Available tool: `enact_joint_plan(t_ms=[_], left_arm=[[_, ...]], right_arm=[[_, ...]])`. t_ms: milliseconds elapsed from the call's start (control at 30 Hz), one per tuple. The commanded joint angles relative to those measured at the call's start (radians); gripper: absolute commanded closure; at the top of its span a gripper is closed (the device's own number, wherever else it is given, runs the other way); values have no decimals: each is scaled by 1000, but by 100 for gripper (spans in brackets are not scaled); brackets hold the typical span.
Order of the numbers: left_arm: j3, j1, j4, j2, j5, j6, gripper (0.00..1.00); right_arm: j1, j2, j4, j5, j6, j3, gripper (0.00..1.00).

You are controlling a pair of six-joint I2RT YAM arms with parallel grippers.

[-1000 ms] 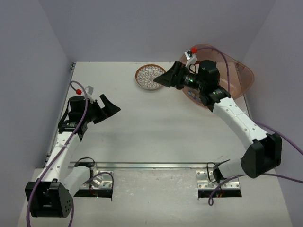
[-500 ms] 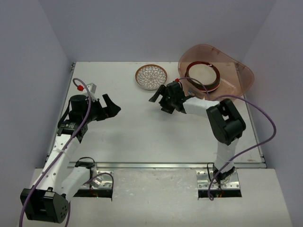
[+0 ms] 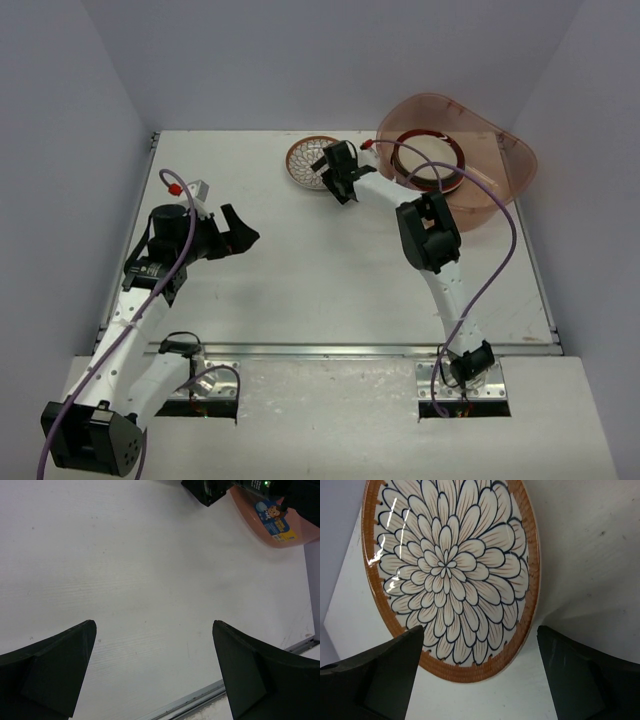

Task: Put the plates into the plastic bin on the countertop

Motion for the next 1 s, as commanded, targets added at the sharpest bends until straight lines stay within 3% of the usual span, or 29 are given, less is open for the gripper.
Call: enact_joint_plan(t_ms=[0,33,100,133,167,333,467,600,733,967], left_arm=[[1,-11,39,-19,11,11,0],[1,-11,40,-19,12,11,0],[1,-11,42,-16,24,12,0],[1,-11,44,-13,27,13,0],[2,-11,44,-10,27,14,0],[-1,-13,43,-23,22,12,0],[-2,-14,44,-32,14,9,0],[2,-16,33,-53,-24,6,0],[-1,-16,33,-86,-41,1,0],[1,-17,34,-79,-34,3,0]], right_arm=[[-1,42,-246,121,61,89,18],[1,21,-225,131,58,56,34],[2,-16,-131,113,34,-60,77],[2,-26,-114,107,29,-88,92],[2,-30,-113,99,24,-96,100],[8,-89,-21,-2,-61,-199,100],[24,-264,187,-127,-148,-326,100],[-19,-438,250,-310,-201,-329,100],[-126,-592,309,-477,-130,-375,100],[-349,-753,234,-563,-69,-383,100]])
